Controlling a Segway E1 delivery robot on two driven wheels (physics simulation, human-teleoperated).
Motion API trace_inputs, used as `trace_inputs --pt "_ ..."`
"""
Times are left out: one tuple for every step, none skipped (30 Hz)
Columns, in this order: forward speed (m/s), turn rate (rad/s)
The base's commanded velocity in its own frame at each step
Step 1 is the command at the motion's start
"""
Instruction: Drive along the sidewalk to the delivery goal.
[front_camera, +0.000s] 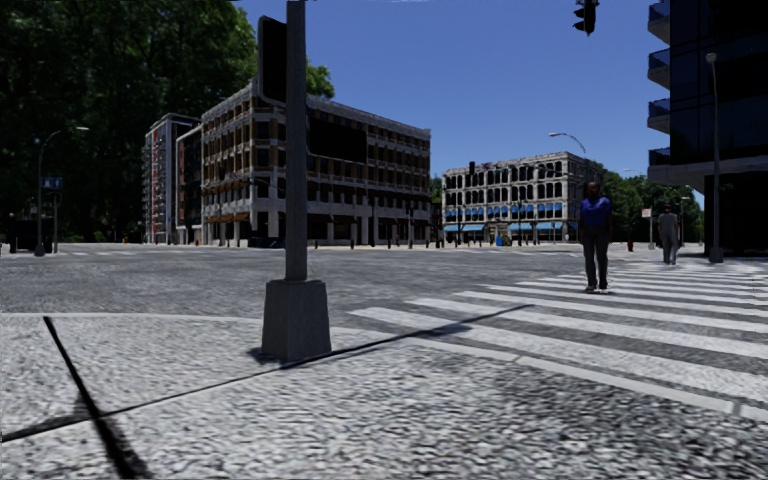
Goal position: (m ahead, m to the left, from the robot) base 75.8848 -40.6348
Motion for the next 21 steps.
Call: trace_inputs --pt "1.60 -0.81" --pt "1.60 -0.79" --pt "1.60 -0.79" --pt "1.60 -0.78" --pt "1.60 -0.73" --pt "1.60 -0.68" --pt "1.60 -0.65" --pt "1.60 -0.65" --pt "1.60 -0.64" --pt "1.60 -0.64" --pt "1.60 -0.63" --pt "1.59 -0.63" --pt "1.59 -0.63" --pt "1.54 -0.63" --pt "1.50 -0.63" --pt "1.47 -0.63" --pt "1.46 -0.63" --pt "1.46 -0.63" --pt "1.44 -0.63" --pt "1.43 -0.63" --pt "1.40 -0.63"
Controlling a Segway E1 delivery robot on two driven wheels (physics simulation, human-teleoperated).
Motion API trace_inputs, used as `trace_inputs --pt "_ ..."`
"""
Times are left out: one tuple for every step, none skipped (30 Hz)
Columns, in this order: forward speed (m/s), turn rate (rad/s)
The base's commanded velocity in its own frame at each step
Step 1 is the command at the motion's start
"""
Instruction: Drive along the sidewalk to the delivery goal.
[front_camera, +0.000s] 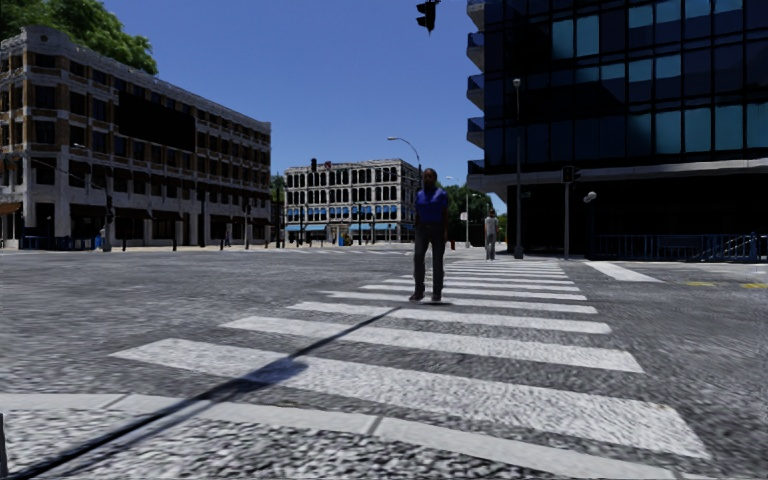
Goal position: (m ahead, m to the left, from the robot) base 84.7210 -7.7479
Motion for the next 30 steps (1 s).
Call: trace_inputs --pt "1.37 -0.63" --pt "1.37 -0.63" --pt "1.34 -0.69" --pt "1.33 -0.72" --pt "1.33 -0.74" --pt "1.33 -0.74" --pt "1.32 -0.74" --pt "1.32 -0.74" --pt "1.32 -0.73" --pt "1.32 -0.72" --pt "1.32 -0.71" --pt "1.32 -0.71" --pt "1.32 -0.71" --pt "1.32 -0.71" --pt "1.32 -0.71" --pt "1.32 -0.71" --pt "1.32 -0.71" --pt "1.32 -0.71" --pt "1.32 -0.68" --pt "1.32 -0.50" --pt "1.32 -0.01" --pt "1.32 -0.01" --pt "1.32 0.00" --pt "1.32 0.00" --pt "1.32 0.00" --pt "1.31 0.00" --pt "1.31 0.00" --pt "1.31 0.00" --pt "1.31 0.00" --pt "1.31 0.00"
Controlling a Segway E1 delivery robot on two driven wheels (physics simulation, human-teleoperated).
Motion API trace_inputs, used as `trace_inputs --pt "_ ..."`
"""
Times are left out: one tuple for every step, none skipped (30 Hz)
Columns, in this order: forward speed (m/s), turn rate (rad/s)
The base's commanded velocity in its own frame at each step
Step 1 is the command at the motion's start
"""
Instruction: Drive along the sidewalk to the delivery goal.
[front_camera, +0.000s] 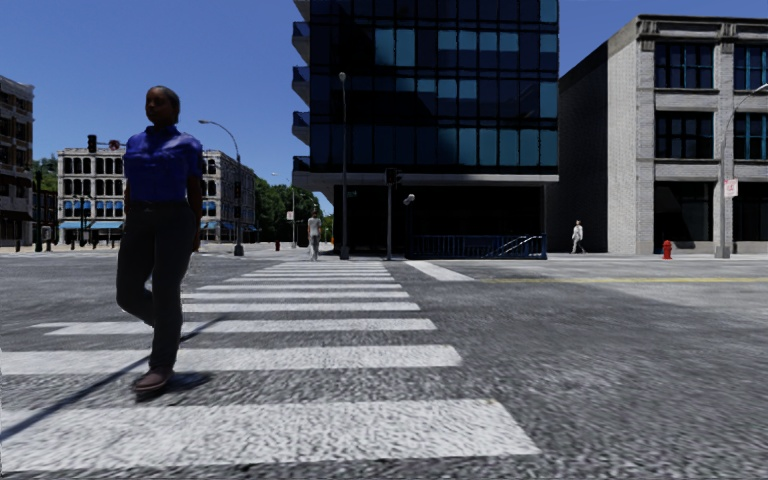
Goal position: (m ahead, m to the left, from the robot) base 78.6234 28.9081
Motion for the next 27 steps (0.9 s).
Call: trace_inputs --pt "1.30 0.00" --pt "1.30 0.00" --pt "1.29 0.00" --pt "1.28 0.00" --pt "1.28 0.00" --pt "1.28 0.04" --pt "1.28 0.07" --pt "1.28 0.07" --pt "1.28 0.09" --pt "1.28 0.11" --pt "1.28 0.15" --pt "1.28 0.15" --pt "1.28 0.19" --pt "1.28 0.23" --pt "1.28 0.24" --pt "1.28 0.25" --pt "1.28 0.25" --pt "1.28 0.25" --pt "1.27 0.25" --pt "1.27 0.27" --pt "1.27 0.32" --pt "1.27 0.32" --pt "1.27 0.35" --pt "1.27 0.35" --pt "1.27 0.36" --pt "1.27 0.36" --pt "1.27 0.36"
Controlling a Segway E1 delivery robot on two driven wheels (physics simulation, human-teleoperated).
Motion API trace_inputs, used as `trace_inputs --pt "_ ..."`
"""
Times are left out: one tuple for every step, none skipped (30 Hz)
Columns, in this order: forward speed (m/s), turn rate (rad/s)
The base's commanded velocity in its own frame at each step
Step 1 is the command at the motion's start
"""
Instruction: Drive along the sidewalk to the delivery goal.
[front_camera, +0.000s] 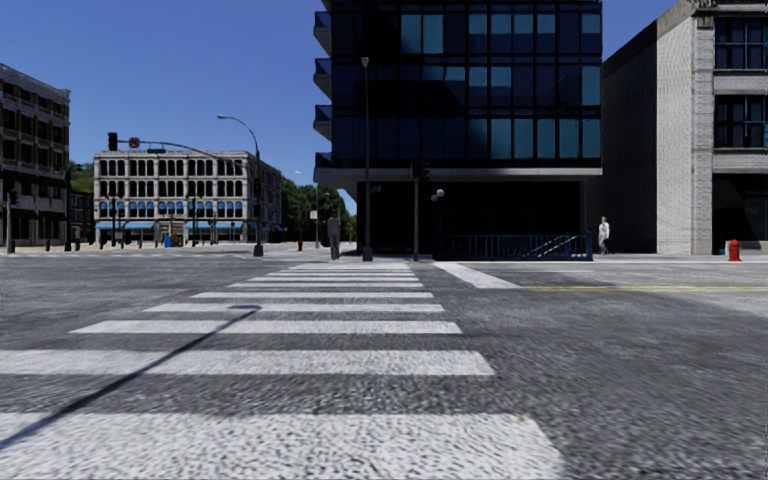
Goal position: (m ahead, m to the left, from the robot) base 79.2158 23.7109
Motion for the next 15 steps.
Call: trace_inputs --pt "1.27 0.36" --pt "1.27 0.36" --pt "1.26 0.36" --pt "1.26 0.35" --pt "1.26 0.35" --pt "1.26 0.35" --pt "1.26 0.35" --pt "1.26 0.35" --pt "1.26 0.35" --pt "1.26 0.35" --pt "1.26 0.35" --pt "1.26 0.35" --pt "1.27 0.35" --pt "1.27 0.35" --pt "2.00 0.24"
